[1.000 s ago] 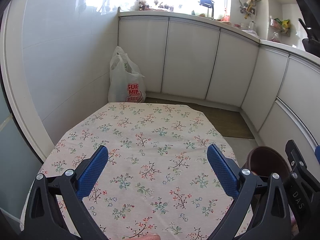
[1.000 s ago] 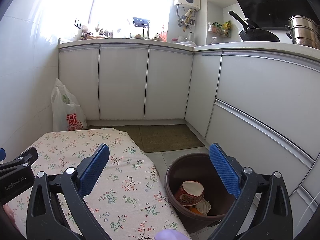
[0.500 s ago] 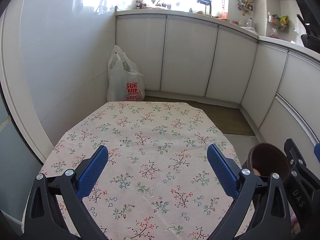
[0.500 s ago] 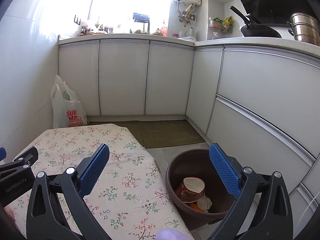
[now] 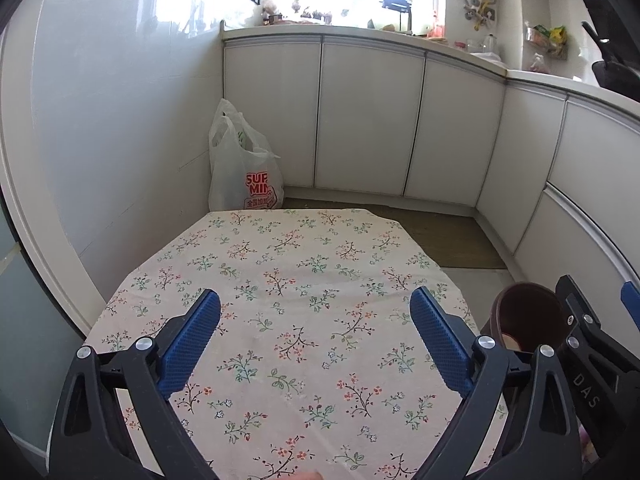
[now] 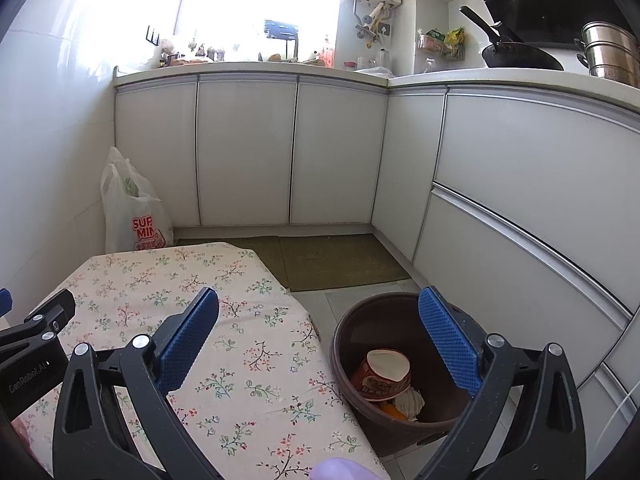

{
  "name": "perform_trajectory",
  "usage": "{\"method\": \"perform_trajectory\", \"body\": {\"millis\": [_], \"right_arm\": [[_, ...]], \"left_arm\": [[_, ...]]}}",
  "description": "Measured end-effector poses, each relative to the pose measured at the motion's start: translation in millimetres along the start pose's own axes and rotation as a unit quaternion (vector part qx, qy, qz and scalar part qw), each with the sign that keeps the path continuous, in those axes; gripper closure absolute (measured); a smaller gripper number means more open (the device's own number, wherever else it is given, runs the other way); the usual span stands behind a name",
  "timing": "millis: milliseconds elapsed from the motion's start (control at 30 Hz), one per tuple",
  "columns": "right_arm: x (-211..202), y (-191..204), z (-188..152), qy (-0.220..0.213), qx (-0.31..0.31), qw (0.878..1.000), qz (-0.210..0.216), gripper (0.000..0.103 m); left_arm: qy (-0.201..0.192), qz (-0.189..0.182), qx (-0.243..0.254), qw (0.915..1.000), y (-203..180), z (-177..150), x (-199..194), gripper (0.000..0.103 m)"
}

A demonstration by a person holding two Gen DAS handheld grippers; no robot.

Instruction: Collect trash

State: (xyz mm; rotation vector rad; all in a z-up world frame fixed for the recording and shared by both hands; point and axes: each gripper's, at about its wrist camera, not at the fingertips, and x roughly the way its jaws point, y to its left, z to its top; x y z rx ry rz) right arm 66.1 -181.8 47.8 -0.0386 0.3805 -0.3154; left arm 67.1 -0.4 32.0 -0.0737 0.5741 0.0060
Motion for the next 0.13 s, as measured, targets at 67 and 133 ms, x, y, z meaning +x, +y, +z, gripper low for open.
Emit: {"method": "perform_trajectory", "body": {"millis": [67,133], "right_arm": [[0.1,-0.2,-0.2,0.000,0.001,1.000,0.000,0.007],[0.0,-0.5,-0.4,0.000,0.001,1.000,0.000,0.007]], "left_arm": [[0.005,-0.003,-0.003,1.0000,-0.4,-0.4,0.6,0.010],[0.008,-0.009,-0.003,0.9999,-0.9,-1.0,1.4,0.010]]}}
